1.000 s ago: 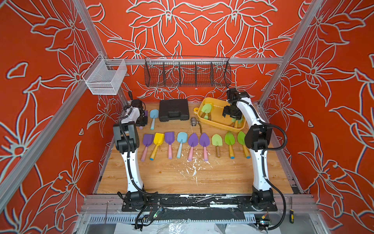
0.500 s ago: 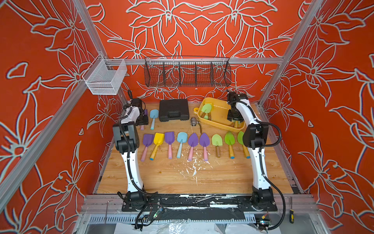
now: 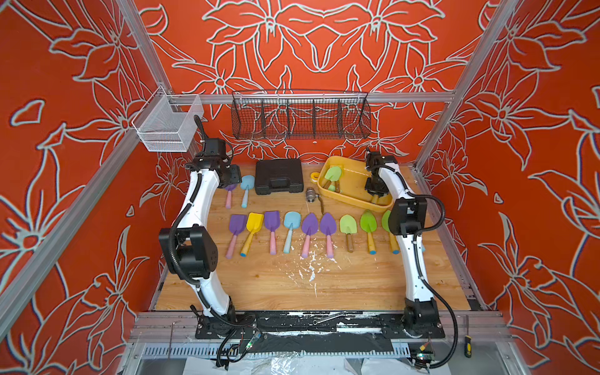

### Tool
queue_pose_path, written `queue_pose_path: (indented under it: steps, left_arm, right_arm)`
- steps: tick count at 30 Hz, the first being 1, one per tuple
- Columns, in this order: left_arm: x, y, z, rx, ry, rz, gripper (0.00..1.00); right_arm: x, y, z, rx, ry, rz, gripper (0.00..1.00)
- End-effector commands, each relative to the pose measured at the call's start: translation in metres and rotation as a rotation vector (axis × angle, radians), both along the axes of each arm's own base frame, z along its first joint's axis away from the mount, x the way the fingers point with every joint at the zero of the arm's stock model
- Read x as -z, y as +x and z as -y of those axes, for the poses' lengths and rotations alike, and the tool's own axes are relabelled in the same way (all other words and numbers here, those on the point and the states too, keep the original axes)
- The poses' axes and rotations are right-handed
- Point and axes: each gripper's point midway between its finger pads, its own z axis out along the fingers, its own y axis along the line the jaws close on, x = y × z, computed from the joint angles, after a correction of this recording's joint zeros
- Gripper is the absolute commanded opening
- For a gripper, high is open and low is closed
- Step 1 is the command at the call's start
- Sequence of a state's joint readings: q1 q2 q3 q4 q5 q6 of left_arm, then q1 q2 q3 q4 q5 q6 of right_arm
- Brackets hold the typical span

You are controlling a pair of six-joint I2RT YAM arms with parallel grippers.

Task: Take the shovel out of the storage box
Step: Pick up the shovel from the storage box.

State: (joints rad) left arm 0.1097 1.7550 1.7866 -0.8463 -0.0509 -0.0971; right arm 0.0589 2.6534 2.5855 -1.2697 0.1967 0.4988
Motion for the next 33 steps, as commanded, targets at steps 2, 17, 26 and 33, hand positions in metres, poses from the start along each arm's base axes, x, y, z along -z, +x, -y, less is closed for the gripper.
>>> queue_pose_path:
  steps: [2,17,26,33]
  left_arm:
    - [-0.025,-0.020,0.018,-0.006,-0.045,0.068,0.69]
    - [-0.112,-0.053,0.166,0.311,-0.410,0.367,0.72]
    - [-0.131,-0.077,0.280,0.604,-0.616,0.366,0.73]
    - [-0.136,-0.103,0.355,0.814,-0.761,0.322,0.73]
  right_arm:
    - [-0.011,0.001,-0.003,0.016,0.049,0.025,0.00]
    - [-0.188,-0.043,-0.057,-0.086,0.350,0.369,0.00]
    - [-0.257,-0.090,-0.091,-0.193,0.563,0.608,0.00]
    - [-0.284,-0.121,-0.103,-0.284,0.637,0.768,0.00]
